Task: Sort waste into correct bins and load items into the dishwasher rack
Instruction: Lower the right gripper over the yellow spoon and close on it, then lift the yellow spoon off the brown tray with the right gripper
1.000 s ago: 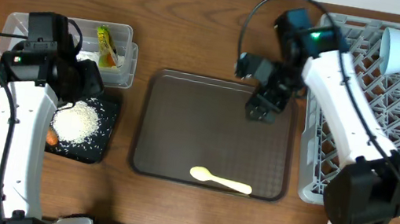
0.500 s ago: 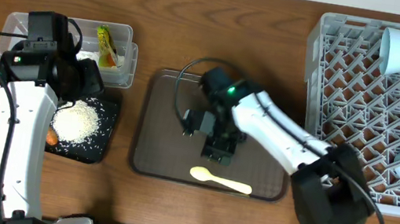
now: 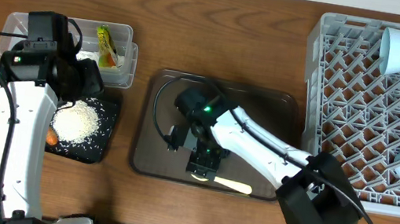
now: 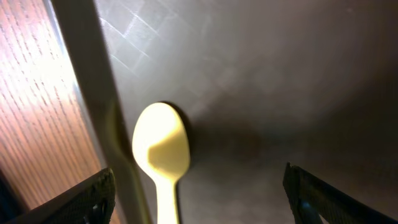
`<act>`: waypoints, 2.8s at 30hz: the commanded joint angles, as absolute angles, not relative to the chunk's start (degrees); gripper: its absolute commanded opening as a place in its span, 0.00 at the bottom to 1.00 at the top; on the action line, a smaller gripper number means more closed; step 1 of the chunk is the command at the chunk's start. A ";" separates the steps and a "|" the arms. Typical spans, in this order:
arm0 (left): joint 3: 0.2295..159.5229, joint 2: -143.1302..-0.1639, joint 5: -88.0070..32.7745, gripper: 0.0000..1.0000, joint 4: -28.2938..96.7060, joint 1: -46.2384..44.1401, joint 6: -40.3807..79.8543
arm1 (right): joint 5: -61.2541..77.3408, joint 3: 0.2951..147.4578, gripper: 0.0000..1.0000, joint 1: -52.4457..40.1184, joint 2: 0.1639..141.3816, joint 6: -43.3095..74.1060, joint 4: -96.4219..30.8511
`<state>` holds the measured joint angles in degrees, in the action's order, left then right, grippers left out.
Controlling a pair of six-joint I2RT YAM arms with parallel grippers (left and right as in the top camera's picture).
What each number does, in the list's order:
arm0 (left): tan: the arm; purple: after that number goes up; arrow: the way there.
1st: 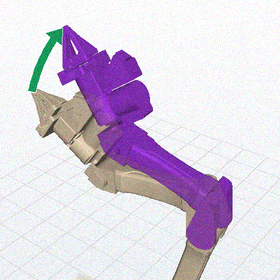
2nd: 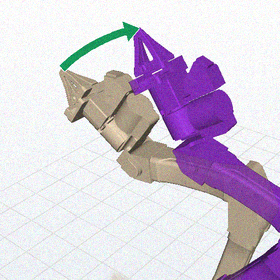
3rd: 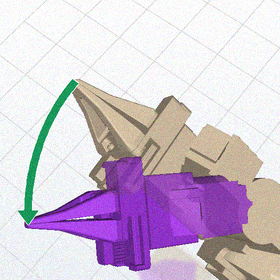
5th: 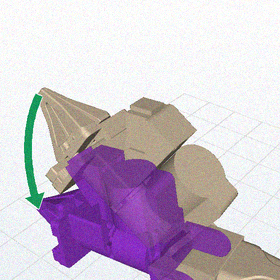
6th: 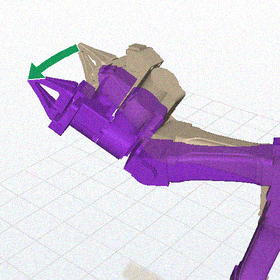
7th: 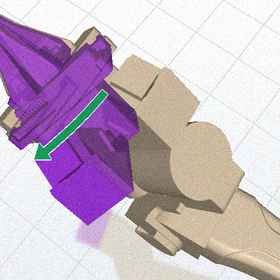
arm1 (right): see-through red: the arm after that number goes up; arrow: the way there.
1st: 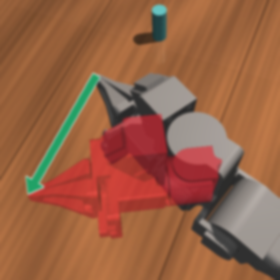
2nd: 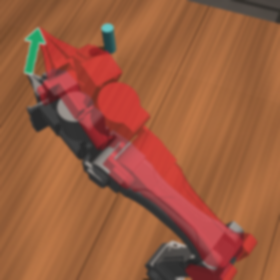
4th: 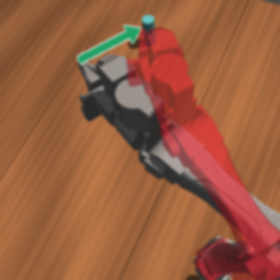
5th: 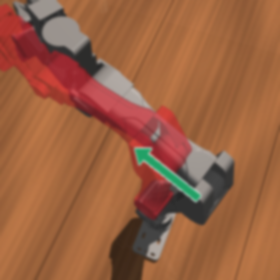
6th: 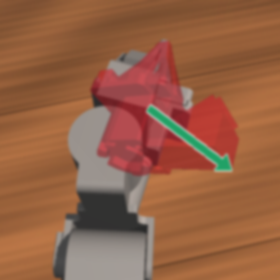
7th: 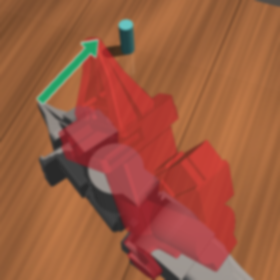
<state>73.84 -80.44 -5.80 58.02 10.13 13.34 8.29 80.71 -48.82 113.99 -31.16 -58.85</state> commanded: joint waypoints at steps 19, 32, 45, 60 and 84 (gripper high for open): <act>73.67 -80.42 -5.54 0.61 58.02 10.39 13.67 | 4.69 71.07 0.78 -51.05 114.34 -23.24 -49.89; 73.67 -80.42 -5.52 0.61 58.00 10.37 13.65 | -0.89 71.07 0.60 -51.05 114.34 -20.75 -50.52; 73.67 -80.42 -5.54 0.61 58.00 10.37 13.67 | -0.73 71.07 0.48 -51.09 114.34 -19.70 -51.31; 73.67 -80.42 -5.54 0.61 58.00 10.37 13.67 | 2.70 71.07 0.50 -51.27 114.34 -19.73 -49.21; 73.67 -80.42 -5.54 0.61 58.00 10.37 13.67 | 4.95 71.37 0.17 -51.46 114.32 -18.06 -48.77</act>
